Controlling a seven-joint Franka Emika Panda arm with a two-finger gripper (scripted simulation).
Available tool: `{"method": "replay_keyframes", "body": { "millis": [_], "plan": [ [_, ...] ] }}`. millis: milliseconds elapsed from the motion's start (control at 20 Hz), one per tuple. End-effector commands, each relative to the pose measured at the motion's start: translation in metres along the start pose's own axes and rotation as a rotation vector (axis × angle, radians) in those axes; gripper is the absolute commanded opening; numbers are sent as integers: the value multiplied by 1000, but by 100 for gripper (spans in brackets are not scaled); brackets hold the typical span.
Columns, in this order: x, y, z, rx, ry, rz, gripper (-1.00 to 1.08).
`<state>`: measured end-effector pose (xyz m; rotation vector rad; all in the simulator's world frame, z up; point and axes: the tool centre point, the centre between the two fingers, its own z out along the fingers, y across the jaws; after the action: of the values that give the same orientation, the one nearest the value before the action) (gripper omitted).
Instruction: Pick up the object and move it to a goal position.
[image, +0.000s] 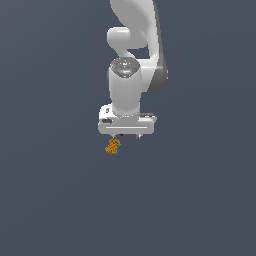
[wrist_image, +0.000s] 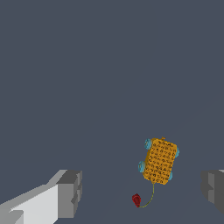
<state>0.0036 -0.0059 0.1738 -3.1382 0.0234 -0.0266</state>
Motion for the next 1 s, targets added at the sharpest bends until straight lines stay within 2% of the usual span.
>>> {"method": "replay_keyframes", "body": {
  "millis": [0,400,950],
  "plan": [
    [0,0,0,0,0,0,100],
    [-3,22,-5,0,3,11,100],
    [-9,28,9,2,1,42,100]
  ]
}}
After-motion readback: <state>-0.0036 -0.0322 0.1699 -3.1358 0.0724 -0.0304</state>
